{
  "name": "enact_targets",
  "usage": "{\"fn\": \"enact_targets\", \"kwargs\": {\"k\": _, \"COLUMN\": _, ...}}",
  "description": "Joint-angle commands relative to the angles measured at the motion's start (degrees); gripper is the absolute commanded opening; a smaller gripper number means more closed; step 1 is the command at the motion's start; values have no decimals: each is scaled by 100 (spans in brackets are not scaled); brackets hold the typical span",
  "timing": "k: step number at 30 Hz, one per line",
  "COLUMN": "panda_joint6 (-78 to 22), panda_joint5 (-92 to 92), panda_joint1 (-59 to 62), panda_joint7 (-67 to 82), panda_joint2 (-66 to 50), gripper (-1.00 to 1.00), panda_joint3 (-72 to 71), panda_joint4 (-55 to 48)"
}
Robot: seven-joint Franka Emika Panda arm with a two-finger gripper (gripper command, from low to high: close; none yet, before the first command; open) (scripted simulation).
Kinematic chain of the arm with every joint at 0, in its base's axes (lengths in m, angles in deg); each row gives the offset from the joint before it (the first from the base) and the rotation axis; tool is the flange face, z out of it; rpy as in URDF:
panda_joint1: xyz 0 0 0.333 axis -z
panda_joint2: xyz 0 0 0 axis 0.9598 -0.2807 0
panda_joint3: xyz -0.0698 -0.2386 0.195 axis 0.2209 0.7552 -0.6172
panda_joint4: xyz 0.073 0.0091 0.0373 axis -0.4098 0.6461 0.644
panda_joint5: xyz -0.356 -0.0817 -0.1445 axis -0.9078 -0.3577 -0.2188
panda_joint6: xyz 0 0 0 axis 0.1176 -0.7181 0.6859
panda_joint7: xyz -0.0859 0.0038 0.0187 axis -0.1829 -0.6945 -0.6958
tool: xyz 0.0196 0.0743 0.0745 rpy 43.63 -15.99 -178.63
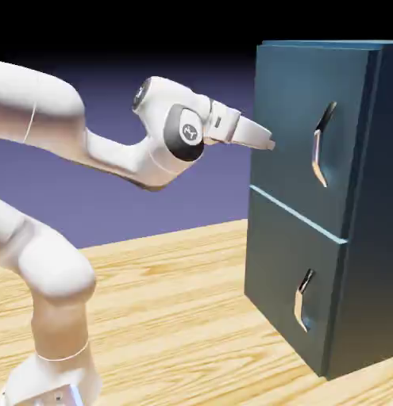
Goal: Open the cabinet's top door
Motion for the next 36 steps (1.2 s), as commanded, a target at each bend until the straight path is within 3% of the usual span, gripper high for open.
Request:
{"fn": "enact_targets", "kwargs": {"k": 1, "panda_joint6": 1, "panda_joint5": -250, "panda_joint1": -72, "panda_joint7": -177, "panda_joint2": 45, "gripper": 0, "panda_joint3": 94, "panda_joint4": -42}}
{"fn": "enact_targets", "kwargs": {"k": 36, "panda_joint6": 47, "panda_joint5": -8971, "panda_joint1": -2578, "panda_joint7": -6350, "panda_joint2": 1626, "gripper": 0, "panda_joint3": 3381, "panda_joint4": -1505}}
